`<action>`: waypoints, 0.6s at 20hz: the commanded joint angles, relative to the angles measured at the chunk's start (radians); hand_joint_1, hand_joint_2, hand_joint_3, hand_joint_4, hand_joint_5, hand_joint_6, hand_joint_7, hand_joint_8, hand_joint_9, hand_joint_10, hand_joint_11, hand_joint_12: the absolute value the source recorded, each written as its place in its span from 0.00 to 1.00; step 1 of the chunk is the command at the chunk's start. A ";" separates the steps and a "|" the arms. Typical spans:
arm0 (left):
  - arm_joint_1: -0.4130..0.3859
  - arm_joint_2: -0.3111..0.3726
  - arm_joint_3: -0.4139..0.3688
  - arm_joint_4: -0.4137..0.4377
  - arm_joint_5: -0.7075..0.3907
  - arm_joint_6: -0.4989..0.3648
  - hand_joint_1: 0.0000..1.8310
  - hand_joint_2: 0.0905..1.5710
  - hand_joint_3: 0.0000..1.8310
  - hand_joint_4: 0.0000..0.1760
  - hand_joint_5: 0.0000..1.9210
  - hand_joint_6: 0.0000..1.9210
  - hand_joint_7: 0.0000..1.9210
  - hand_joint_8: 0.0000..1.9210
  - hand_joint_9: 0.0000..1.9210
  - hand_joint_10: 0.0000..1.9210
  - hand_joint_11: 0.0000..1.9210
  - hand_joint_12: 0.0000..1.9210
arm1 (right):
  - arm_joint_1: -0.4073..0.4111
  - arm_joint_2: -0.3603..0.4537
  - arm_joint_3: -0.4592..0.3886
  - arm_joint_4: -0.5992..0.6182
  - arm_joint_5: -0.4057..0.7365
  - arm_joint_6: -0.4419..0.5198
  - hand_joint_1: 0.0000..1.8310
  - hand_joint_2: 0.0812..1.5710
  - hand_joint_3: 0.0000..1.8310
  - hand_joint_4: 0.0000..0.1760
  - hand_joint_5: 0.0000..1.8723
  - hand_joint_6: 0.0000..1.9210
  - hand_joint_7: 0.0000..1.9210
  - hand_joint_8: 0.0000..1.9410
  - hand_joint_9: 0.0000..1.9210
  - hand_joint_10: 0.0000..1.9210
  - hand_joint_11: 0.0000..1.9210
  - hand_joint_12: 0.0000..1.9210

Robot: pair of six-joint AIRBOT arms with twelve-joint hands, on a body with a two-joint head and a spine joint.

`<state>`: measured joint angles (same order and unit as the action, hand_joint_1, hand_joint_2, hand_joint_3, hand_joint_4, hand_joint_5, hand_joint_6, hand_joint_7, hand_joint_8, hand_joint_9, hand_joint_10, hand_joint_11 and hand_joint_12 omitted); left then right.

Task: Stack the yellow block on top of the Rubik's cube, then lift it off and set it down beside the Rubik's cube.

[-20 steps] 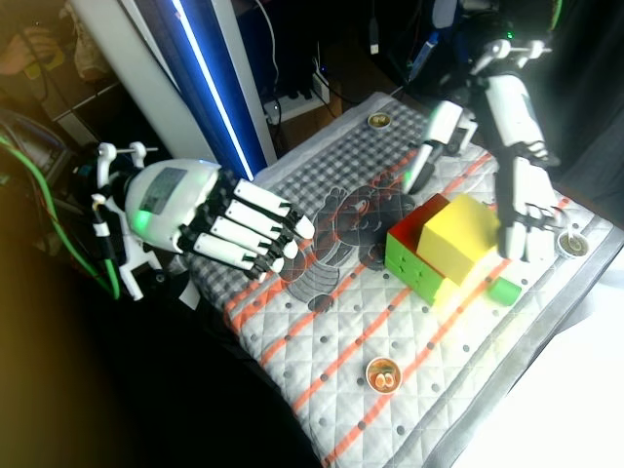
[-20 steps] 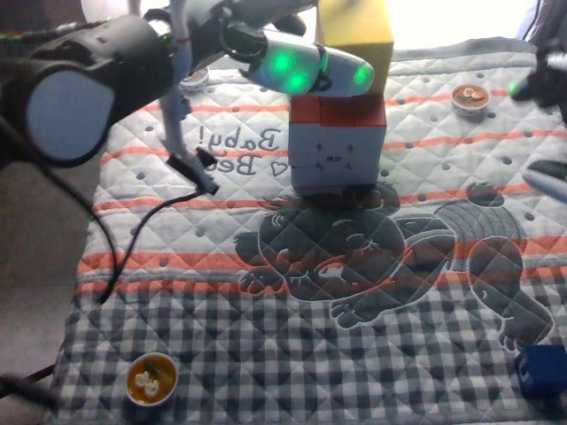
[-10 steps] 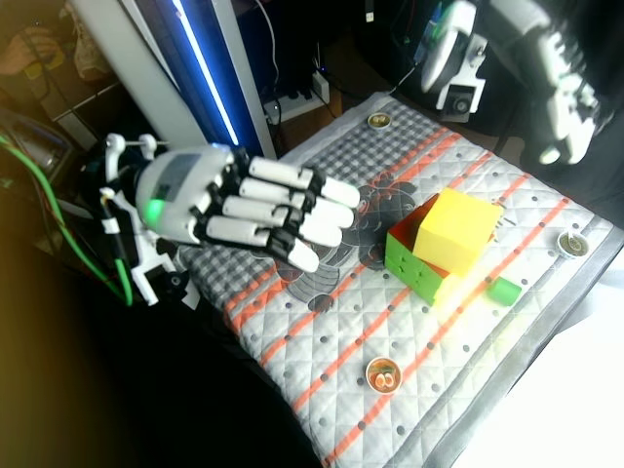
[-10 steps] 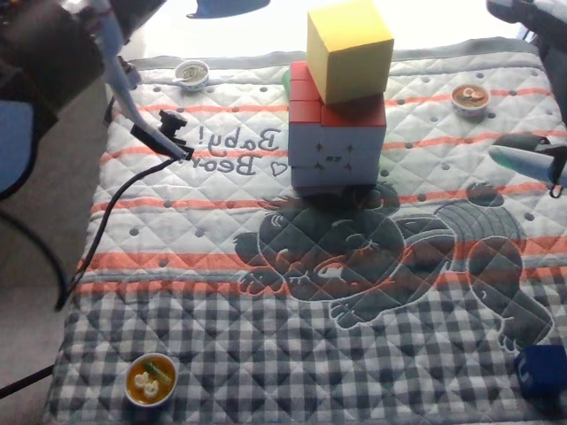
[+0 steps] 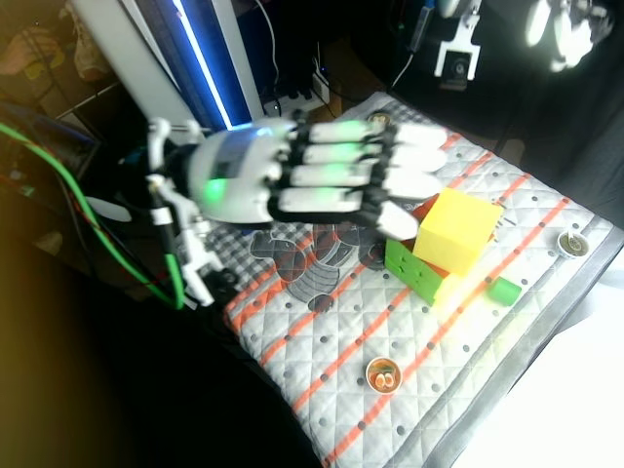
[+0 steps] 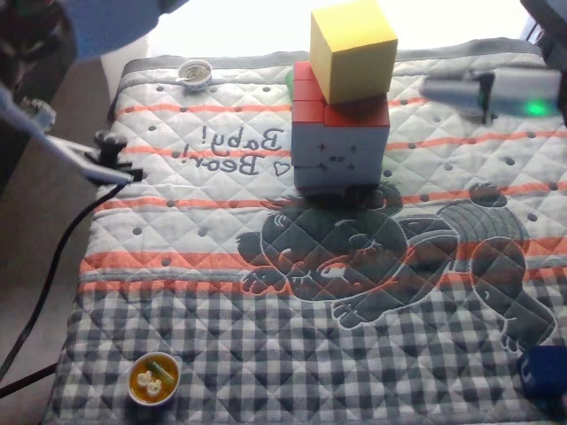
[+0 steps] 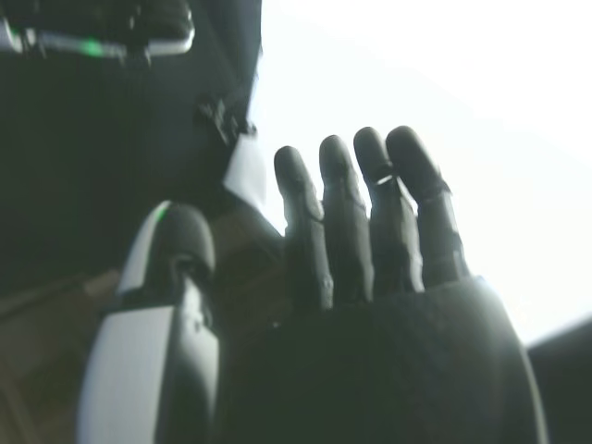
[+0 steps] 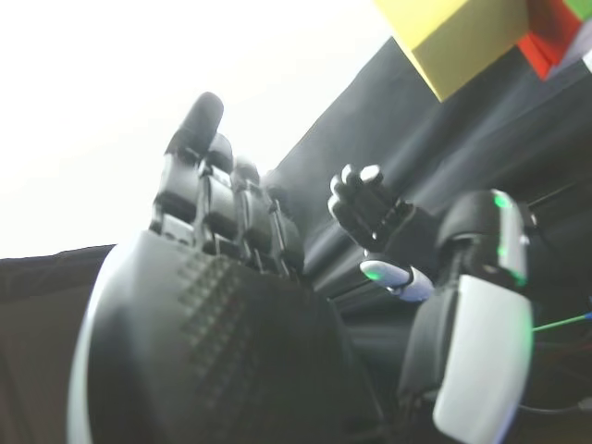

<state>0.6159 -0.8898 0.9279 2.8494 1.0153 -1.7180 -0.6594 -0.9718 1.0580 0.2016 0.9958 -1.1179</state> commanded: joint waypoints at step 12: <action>0.050 0.027 -0.040 -0.013 0.253 -0.009 0.44 0.86 0.00 0.56 0.28 0.85 0.31 0.26 0.14 0.49 0.00 0.88 | 0.165 -0.182 0.176 0.027 -0.146 0.002 0.45 0.52 0.00 0.00 0.00 0.00 0.00 0.00 0.00 0.00 0.00 0.00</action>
<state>0.6762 -0.8658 0.8867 2.8120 1.1461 -1.7191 -0.5110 -1.1610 1.2362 0.2386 0.7414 -1.1175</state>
